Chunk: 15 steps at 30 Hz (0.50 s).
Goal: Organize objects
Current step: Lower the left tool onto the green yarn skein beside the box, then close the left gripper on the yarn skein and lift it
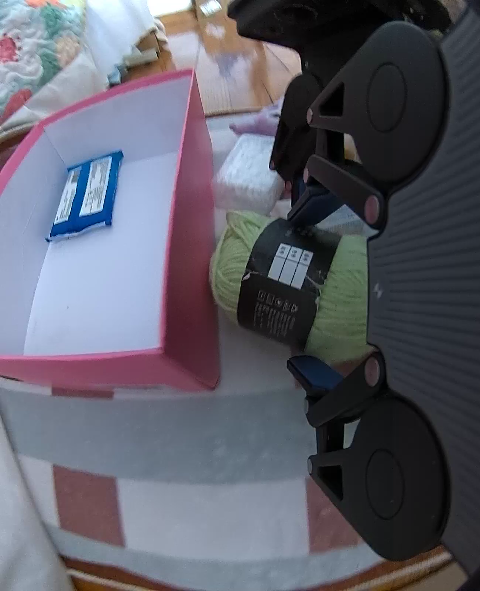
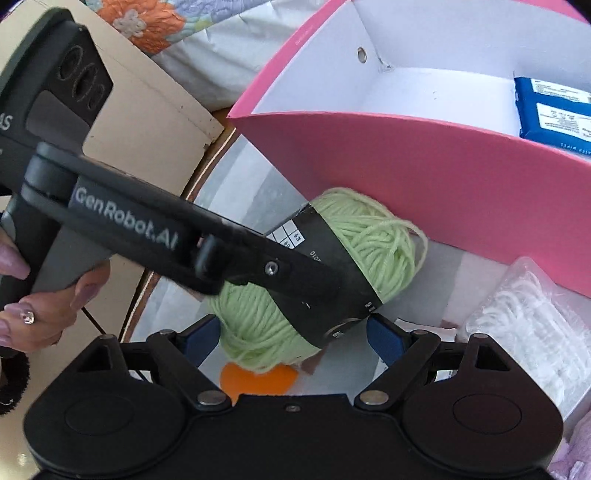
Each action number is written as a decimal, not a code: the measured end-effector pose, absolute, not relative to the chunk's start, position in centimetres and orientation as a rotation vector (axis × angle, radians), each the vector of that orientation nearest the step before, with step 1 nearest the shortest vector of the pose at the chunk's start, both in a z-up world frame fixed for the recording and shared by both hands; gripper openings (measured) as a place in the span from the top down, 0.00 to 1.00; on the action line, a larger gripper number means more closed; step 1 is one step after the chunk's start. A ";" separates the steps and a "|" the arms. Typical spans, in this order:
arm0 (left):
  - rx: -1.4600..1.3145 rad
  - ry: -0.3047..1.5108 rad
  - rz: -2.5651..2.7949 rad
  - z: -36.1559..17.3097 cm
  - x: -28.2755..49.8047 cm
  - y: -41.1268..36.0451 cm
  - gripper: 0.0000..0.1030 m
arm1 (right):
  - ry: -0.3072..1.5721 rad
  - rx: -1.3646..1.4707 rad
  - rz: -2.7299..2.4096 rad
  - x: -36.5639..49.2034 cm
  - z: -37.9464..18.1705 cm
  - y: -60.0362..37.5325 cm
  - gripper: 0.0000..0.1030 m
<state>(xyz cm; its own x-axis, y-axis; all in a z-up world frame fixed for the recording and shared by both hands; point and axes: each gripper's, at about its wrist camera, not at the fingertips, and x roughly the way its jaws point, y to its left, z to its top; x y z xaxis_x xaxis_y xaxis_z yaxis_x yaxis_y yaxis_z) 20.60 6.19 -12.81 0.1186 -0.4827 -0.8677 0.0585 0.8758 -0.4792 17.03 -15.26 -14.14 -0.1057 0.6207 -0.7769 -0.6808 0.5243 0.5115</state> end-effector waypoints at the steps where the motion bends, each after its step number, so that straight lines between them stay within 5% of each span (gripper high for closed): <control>1: -0.400 1.409 -0.410 -13.1 20.4 6.3 0.28 | 1.266 -0.053 1.096 17.0 -14.1 -15.3 0.13; 15: -0.477 1.372 -0.374 -10.2 18.1 6.0 0.41 | 1.013 -0.247 1.125 13.3 -8.6 -16.1 0.21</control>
<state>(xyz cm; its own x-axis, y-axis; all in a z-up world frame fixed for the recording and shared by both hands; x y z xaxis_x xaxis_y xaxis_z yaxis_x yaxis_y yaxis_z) 18.08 6.00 -10.18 0.1652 -0.5191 -0.8386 -0.0215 0.8482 -0.5293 13.28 -16.09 -8.64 0.0623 0.6305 -0.7737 -0.8354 0.4570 0.3052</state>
